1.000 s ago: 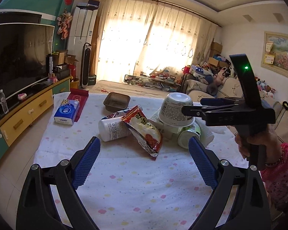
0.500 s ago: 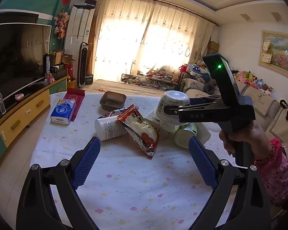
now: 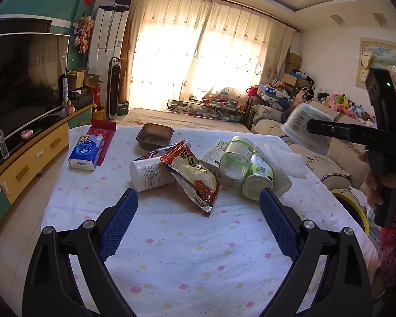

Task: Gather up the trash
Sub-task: 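Carry the white bowl to the bin and open the right tool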

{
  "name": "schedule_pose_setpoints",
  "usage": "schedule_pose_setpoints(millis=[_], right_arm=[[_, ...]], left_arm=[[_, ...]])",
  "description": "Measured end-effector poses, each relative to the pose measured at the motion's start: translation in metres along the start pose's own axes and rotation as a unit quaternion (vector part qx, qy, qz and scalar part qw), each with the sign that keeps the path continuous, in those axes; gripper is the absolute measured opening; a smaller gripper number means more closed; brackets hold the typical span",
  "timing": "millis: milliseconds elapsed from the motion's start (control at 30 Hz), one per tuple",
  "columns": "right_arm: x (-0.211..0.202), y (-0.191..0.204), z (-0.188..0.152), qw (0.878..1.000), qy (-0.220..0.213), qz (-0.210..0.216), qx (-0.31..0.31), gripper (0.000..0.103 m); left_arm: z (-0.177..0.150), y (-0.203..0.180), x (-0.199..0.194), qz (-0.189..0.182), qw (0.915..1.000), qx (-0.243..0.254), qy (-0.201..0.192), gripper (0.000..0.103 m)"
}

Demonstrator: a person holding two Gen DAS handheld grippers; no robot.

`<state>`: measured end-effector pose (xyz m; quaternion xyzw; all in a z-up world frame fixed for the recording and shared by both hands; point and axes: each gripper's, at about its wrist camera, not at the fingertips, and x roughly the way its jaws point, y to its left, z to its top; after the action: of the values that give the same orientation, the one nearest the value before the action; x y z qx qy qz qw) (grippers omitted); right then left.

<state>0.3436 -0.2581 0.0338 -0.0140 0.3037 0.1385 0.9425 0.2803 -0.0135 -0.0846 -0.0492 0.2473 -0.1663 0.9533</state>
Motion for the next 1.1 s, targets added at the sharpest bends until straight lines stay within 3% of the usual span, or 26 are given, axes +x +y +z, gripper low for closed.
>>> schedule_pose_setpoints(millis=[233, 500, 633, 767, 1100], right_arm=[[-0.062, -0.088, -0.071, 0.989, 0.008, -0.109, 0.102, 0.075], [-0.078, -0.183, -0.170, 0.947, 0.083, -0.214, 0.224, 0.075], [-0.068, -0.206, -0.197, 0.933, 0.105, -0.238, 0.249, 0.075], [-0.061, -0.215, -0.209, 0.928, 0.109, -0.247, 0.259, 0.079], [-0.071, -0.207, -0.209, 0.930, 0.088, -0.249, 0.257, 0.080]], left_arm=[[-0.003, -0.006, 0.005, 0.001, 0.9999, 0.013, 0.009, 0.092], [-0.005, -0.011, 0.010, 0.001, 0.9995, 0.025, 0.018, 0.092], [-0.006, -0.013, 0.011, 0.005, 0.9993, 0.030, 0.023, 0.092], [-0.007, -0.013, 0.013, 0.005, 0.9992, 0.030, 0.027, 0.092], [-0.007, -0.023, 0.022, -0.013, 0.9982, 0.036, 0.047, 0.092]])
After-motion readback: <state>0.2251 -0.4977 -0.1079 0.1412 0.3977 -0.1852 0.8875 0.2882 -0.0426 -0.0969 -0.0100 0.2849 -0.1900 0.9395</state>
